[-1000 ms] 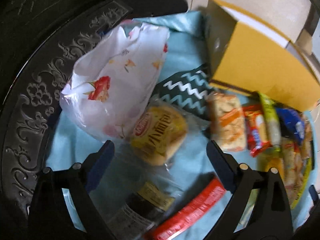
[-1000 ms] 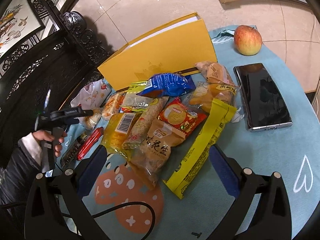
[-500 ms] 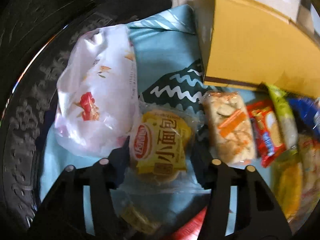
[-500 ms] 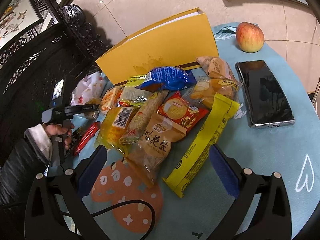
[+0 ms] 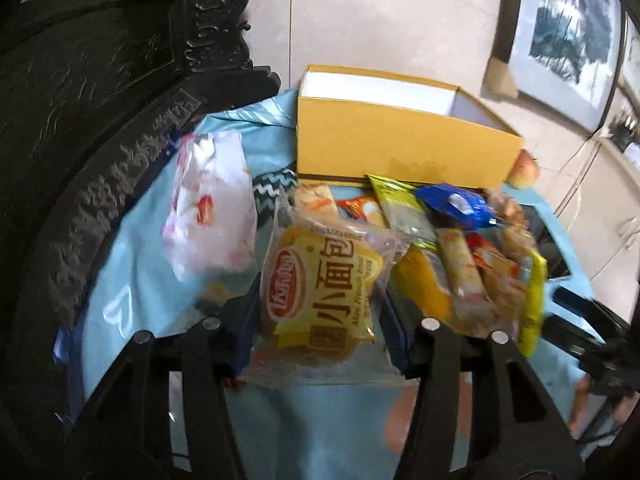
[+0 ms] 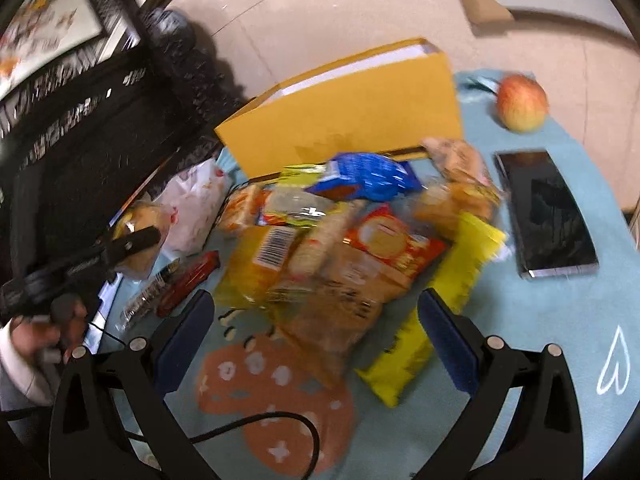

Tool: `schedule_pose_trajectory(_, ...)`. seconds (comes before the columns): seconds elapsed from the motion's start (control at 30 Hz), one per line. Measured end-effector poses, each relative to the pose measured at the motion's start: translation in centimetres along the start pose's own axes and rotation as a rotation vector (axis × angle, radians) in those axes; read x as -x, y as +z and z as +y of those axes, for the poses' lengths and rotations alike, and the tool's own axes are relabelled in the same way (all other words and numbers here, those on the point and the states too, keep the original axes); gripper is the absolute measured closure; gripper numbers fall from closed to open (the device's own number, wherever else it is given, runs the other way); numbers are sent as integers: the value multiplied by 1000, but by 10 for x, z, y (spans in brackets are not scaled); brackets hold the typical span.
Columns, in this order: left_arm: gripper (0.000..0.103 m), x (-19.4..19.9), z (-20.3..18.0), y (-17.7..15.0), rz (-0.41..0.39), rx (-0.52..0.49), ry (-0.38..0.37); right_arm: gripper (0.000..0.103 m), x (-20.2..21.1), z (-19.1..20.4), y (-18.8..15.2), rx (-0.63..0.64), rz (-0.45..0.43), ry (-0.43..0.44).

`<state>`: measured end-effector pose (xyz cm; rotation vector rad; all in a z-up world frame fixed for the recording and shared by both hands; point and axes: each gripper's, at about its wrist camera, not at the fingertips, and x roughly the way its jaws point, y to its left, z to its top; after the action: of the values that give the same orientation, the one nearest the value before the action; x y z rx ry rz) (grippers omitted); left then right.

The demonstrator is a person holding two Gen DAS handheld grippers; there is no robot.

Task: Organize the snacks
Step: 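Grasp the golden barcode-printed bag with the right gripper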

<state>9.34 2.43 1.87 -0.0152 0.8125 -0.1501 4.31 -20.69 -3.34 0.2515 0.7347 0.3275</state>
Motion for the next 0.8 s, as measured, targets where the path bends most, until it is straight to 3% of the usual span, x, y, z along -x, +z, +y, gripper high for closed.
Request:
schedule_pose_trajectory(0.1, 50, 8, 12, -13, 0, 49, -37, 1, -27, 31, 14, 102, 42, -34)
schedule_pose_trajectory(0.23, 50, 28, 18, -27, -39, 92, -40, 26, -69, 68, 27, 224, 137, -67)
schedule_pose_trajectory(0.33, 50, 29, 25, -25, -52, 101, -33, 29, -104, 77, 24, 259, 240, -158)
schedule_pose_trajectory(0.4, 50, 25, 26, -22, -54, 95, -36, 32, -120, 74, 20, 237, 289, -171)
schedule_pose_trajectory(0.5, 50, 20, 24, -22, -47, 89, -60, 46, -134, 83, 14, 289, 304, -217)
schedule_pose_trajectory(0.53, 50, 19, 24, -22, -42, 88, -61, 63, -132, 83, 17, 273, 306, -205)
schedule_pose_trajectory(0.57, 50, 18, 25, -22, -39, 91, -64, 66, -129, 82, 20, 257, 311, -192)
schedule_pose_trajectory(0.63, 50, 19, 26, -22, -44, 99, -63, 66, -113, 78, 26, 219, 274, -106)
schedule_pose_trajectory(0.8, 50, 23, 21, -19, -49, 85, -59, 66, -51, 63, 36, 159, 171, 17)
